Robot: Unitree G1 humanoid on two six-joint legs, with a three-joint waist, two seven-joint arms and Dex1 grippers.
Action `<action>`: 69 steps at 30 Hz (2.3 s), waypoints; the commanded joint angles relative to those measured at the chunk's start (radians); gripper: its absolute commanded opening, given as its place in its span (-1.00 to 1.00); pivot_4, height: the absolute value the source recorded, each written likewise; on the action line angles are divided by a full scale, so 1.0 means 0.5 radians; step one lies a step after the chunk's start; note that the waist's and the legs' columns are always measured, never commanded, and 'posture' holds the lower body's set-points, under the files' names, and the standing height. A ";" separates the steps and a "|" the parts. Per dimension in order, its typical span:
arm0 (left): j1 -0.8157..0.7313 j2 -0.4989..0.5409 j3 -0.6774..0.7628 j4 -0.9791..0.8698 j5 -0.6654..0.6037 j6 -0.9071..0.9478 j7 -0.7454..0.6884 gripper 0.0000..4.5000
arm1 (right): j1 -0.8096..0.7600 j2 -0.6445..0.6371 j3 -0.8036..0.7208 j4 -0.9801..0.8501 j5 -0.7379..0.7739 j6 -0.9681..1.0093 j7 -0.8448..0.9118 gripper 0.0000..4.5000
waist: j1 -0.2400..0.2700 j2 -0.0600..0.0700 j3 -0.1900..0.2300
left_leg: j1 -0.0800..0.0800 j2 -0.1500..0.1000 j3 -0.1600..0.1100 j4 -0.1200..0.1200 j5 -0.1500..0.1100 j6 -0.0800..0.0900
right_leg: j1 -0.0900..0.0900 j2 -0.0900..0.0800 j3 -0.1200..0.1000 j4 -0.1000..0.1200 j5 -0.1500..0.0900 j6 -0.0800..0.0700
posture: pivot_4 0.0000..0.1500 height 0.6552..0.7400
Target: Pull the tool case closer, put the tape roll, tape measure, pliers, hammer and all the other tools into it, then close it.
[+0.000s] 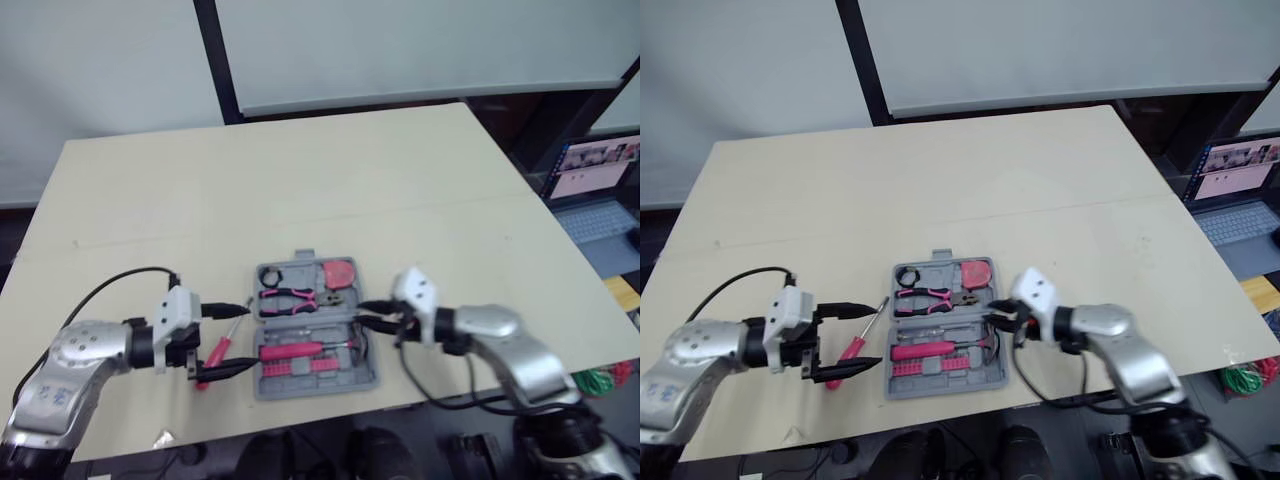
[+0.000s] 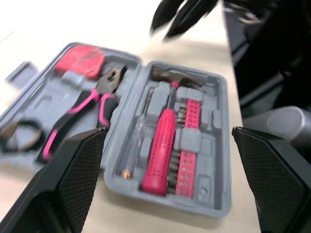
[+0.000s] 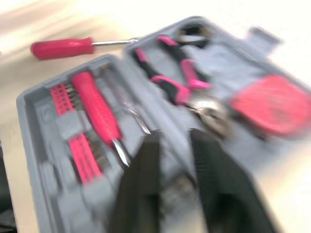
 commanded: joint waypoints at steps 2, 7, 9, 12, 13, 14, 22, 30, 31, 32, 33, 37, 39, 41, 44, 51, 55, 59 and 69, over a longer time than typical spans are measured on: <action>0.346 -0.076 0.511 0.028 -0.080 0.065 0.170 1.00 | 0.287 -0.380 -0.580 -0.023 0.222 -0.062 0.317 0.66 | 0.006 -0.005 0.018 | 0.000 0.000 0.000 0.001 -0.001 0.002 | 0.003 0.000 0.000 -0.003 0.001 0.002 | 1.00 0.71; 0.714 -0.084 1.064 0.328 -0.095 0.053 0.124 1.00 | 0.516 -0.677 -1.072 0.376 0.207 -0.205 0.519 0.98 | 0.003 -0.013 0.033 | 0.004 0.002 -0.001 0.005 0.001 -0.010 | 0.003 0.000 -0.001 -0.001 0.004 -0.004 | 1.00 0.71; 0.836 -0.045 1.235 0.559 -0.021 -0.068 0.070 1.00 | 0.559 -0.759 -1.207 0.603 0.176 -0.299 0.580 0.98 | 0.001 -0.011 0.035 | 0.004 0.002 0.000 0.004 0.001 -0.011 | 0.002 -0.001 0.001 -0.004 0.002 -0.009 | 1.00 0.71; 0.906 0.026 1.401 0.846 0.023 -0.182 0.033 1.00 | 0.578 -0.842 -1.291 0.867 0.111 -0.448 0.618 0.98 | 0.001 -0.010 0.035 | 0.004 0.003 0.000 0.001 -0.001 -0.013 | -0.005 -0.001 0.000 -0.010 -0.003 -0.017 | 1.00 0.71; 0.909 0.037 1.420 0.884 0.032 -0.205 0.029 1.00 | 0.572 -0.855 -1.294 0.913 0.098 -0.474 0.614 0.98 | 0.002 -0.010 0.036 | 0.004 0.003 0.000 0.000 -0.001 -0.013 | -0.007 -0.001 0.000 -0.012 -0.003 -0.018 | 1.00 0.71; 0.917 0.039 1.434 0.886 0.035 -0.216 0.025 1.00 | 0.563 -0.866 -1.297 0.955 0.095 -0.493 0.618 0.98 | 0.005 -0.009 0.037 | 0.004 0.003 0.000 -0.001 -0.002 -0.014 | -0.008 -0.001 0.000 -0.012 -0.004 -0.019 | 1.00 0.71; 1.003 -0.080 1.339 0.285 -0.132 0.015 0.040 1.00 | 0.422 -0.855 -1.216 0.865 0.221 -0.390 0.618 0.98 | -0.003 0.001 0.040 | -0.003 0.002 0.001 -0.002 -0.003 -0.013 | -0.004 -0.004 0.002 -0.014 0.000 -0.012 | 1.00 0.71; 0.883 -0.222 0.839 -0.551 -0.218 0.467 0.486 1.00 | 0.315 -0.789 -0.994 -0.031 0.685 0.043 0.542 0.98 | 0.002 0.006 0.041 | -0.002 0.003 0.001 -0.002 0.000 -0.012 | -0.003 -0.003 0.002 -0.007 0.005 -0.003 | 1.00 0.71; 0.852 -0.232 0.751 -0.596 -0.186 0.502 0.545 1.00 | 0.281 -0.779 -0.950 -0.137 0.759 0.098 0.516 0.98 | 0.004 0.006 0.041 | -0.002 0.002 0.001 -0.002 0.001 -0.010 | -0.003 -0.003 0.001 -0.007 0.005 -0.003 | 1.00 0.71; 0.816 -0.239 0.670 -0.625 -0.152 0.541 0.610 1.00 | 0.244 -0.769 -0.902 -0.231 0.822 0.144 0.491 0.98 | 0.006 0.006 0.041 | -0.002 0.002 0.002 -0.001 0.001 -0.010 | -0.003 -0.003 0.001 -0.007 0.006 -0.002 | 1.00 0.71; 0.762 -0.256 0.579 -0.632 -0.111 0.577 0.690 1.00 | 0.199 -0.754 -0.840 -0.323 0.880 0.178 0.463 0.98 | 0.007 0.005 0.041 | -0.002 0.002 0.001 -0.001 0.001 -0.009 | -0.002 -0.003 0.001 -0.007 0.006 -0.001 | 1.00 0.71; 0.568 -0.288 0.269 -0.544 0.103 0.630 0.916 1.00 | 0.013 -0.658 -0.605 -0.506 0.996 0.252 0.346 0.98 | 0.010 -0.001 0.042 | -0.002 0.001 0.001 0.004 0.002 -0.008 | -0.001 -0.002 0.001 -0.003 0.007 0.001 | 1.00 0.71; 0.477 -0.316 0.142 -0.478 0.183 0.615 0.974 1.00 | -0.062 -0.594 -0.493 -0.525 0.988 0.250 0.305 0.98 | 0.012 -0.003 0.042 | -0.003 0.000 0.001 0.008 0.002 -0.009 | -0.001 -0.002 0.001 -0.002 0.008 0.002 | 1.00 0.71; 0.408 -0.333 0.046 -0.422 0.246 0.586 1.005 1.00 | -0.114 -0.549 -0.400 -0.526 0.952 0.236 0.287 0.98 | 0.016 -0.005 0.042 | -0.003 0.001 0.001 0.010 0.001 -0.009 | 0.000 -0.002 0.001 -0.002 0.009 0.002 | 1.00 0.71; 0.295 -0.370 -0.092 -0.253 0.388 0.497 1.071 1.00 | -0.193 -0.477 -0.260 -0.510 0.880 0.197 0.264 0.98 | 0.018 -0.005 0.042 | -0.005 0.001 0.001 0.011 0.001 -0.008 | -0.002 -0.003 0.001 -0.002 0.009 0.002 | 1.00 0.71; 0.117 -0.422 -0.211 0.008 0.567 0.265 1.113 1.00 | -0.290 -0.397 -0.148 -0.453 0.812 0.166 0.240 0.98 | 0.013 -0.005 0.042 | -0.005 0.001 0.000 0.012 0.002 -0.007 | -0.002 -0.003 0.000 0.000 0.009 0.002 | 1.00 0.71; 0.105 -0.452 -0.238 0.056 0.577 0.226 1.081 0.66 | -0.269 -0.377 -0.157 -0.456 0.808 0.169 0.230 1.00 | 0.013 -0.006 0.042 | -0.005 0.001 0.000 0.013 0.004 -0.003 | -0.001 -0.003 0.000 0.000 0.009 0.003 | 1.00 0.71; 0.112 -0.473 -0.239 0.094 0.596 0.207 1.094 0.66 | -0.238 -0.370 -0.169 -0.460 0.797 0.160 0.220 1.00 | 0.013 -0.006 0.042 | -0.005 0.001 0.000 0.013 0.006 0.001 | -0.001 -0.003 0.000 0.001 0.009 0.003 | 1.00 0.71; 0.122 -0.517 -0.260 0.096 0.621 0.231 1.122 0.54 | -0.207 -0.370 -0.163 -0.423 0.756 0.107 0.227 1.00 | 0.014 -0.006 0.042 | -0.005 0.001 0.000 0.014 0.006 0.001 | -0.001 -0.003 0.000 0.001 0.009 0.003 | 1.00 0.71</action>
